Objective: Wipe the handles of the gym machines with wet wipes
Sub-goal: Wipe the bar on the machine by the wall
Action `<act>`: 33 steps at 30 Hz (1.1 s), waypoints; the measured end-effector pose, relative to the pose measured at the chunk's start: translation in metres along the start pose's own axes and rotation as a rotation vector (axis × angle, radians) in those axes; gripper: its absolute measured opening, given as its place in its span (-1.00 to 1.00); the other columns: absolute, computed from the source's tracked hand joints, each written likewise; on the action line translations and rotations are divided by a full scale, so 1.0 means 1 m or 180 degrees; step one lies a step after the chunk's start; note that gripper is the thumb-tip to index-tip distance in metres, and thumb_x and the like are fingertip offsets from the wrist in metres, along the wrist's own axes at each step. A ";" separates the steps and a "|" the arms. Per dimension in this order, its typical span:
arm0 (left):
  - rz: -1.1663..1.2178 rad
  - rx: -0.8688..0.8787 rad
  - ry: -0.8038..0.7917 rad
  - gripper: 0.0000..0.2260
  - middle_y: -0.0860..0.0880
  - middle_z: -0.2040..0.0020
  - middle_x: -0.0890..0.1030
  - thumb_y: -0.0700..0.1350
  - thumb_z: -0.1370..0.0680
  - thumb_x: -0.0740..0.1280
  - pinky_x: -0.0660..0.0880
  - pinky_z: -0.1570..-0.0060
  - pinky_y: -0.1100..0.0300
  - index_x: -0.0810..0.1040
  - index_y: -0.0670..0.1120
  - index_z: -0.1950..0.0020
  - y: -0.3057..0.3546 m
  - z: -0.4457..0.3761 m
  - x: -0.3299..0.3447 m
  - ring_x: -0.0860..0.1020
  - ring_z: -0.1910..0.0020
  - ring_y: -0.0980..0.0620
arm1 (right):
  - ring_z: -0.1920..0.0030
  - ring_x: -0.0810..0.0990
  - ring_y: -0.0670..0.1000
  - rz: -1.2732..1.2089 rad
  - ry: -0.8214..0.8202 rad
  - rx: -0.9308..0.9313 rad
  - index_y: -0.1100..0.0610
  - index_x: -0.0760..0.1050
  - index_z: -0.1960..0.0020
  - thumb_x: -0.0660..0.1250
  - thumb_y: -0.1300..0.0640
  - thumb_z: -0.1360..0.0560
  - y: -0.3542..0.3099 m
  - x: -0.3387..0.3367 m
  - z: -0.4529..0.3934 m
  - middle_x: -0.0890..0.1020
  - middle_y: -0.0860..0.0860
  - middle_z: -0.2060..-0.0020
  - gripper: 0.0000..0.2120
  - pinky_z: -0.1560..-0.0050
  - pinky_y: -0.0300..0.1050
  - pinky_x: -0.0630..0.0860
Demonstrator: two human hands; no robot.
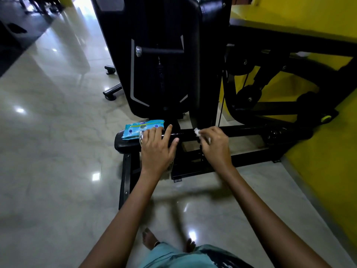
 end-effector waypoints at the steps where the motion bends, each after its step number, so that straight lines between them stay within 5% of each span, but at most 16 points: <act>1: -0.0001 -0.0027 -0.0048 -0.56 -0.15 0.01 0.57 0.12 -0.58 0.09 0.26 -0.13 0.00 0.54 -0.14 -0.24 0.000 0.000 0.000 0.51 0.01 -0.16 | 0.14 0.58 0.07 -0.0005 0.0105 0.0094 0.27 0.61 0.01 0.38 0.32 -0.44 0.002 -0.002 -0.005 0.59 0.14 0.12 -0.87 0.14 -0.20 0.50; 12: 0.0143 -0.0105 -0.0167 -0.58 -0.17 -0.01 0.57 0.11 -0.58 0.11 0.38 -0.14 -0.09 0.55 -0.14 -0.20 -0.001 0.001 0.002 0.52 -0.01 -0.20 | 0.14 0.57 0.09 0.0101 0.0013 -0.0009 0.28 0.61 0.01 0.37 0.36 -0.42 0.007 -0.004 -0.007 0.58 0.15 0.13 -0.85 0.14 -0.08 0.57; 16: 0.0126 -0.0401 -0.0082 -0.66 -0.19 0.09 0.57 0.04 -0.48 0.16 0.30 -0.11 -0.05 0.59 -0.16 -0.01 0.011 -0.009 -0.005 0.52 0.07 -0.20 | 0.15 0.56 0.02 0.0027 0.0203 0.0267 0.29 0.61 0.04 0.38 0.34 -0.43 0.009 -0.006 -0.022 0.60 0.15 0.11 -0.89 0.15 -0.34 0.49; 18: 0.0204 -0.0468 -0.0109 -0.68 -0.20 0.02 0.58 -0.01 -0.43 0.15 0.37 -0.11 -0.07 0.58 -0.17 0.03 0.022 -0.015 -0.009 0.54 0.02 -0.19 | 0.09 0.56 0.04 0.0005 0.0000 0.0128 0.28 0.61 0.01 0.37 0.34 -0.44 0.000 0.003 -0.018 0.59 0.14 0.09 -0.86 0.08 -0.21 0.54; 24: -0.0004 0.0122 -0.0319 -0.53 -0.12 -0.21 0.57 0.08 -0.47 0.14 0.11 -0.31 -0.20 0.52 -0.07 -0.31 0.042 -0.003 0.004 0.49 -0.23 -0.19 | 0.14 0.59 0.08 0.0057 0.0082 0.0047 0.26 0.62 0.03 0.38 0.36 -0.41 0.011 -0.010 -0.004 0.61 0.15 0.14 -0.85 0.12 -0.11 0.56; 33: -0.0016 0.0258 -0.0334 -0.51 -0.12 -0.24 0.54 0.14 -0.52 0.13 0.14 -0.33 -0.17 0.47 -0.08 -0.35 0.036 0.001 0.008 0.45 -0.25 -0.17 | 0.12 0.58 0.06 0.0060 0.0013 0.0062 0.26 0.61 0.00 0.37 0.36 -0.42 0.009 -0.008 0.001 0.59 0.14 0.12 -0.83 0.12 -0.14 0.54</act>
Point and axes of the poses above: each hand's wrist, its own z-axis away from the middle knuckle, its own x-axis out of the palm, y = z × x, the point moved 2 cm from there along -z, towards the middle knuckle
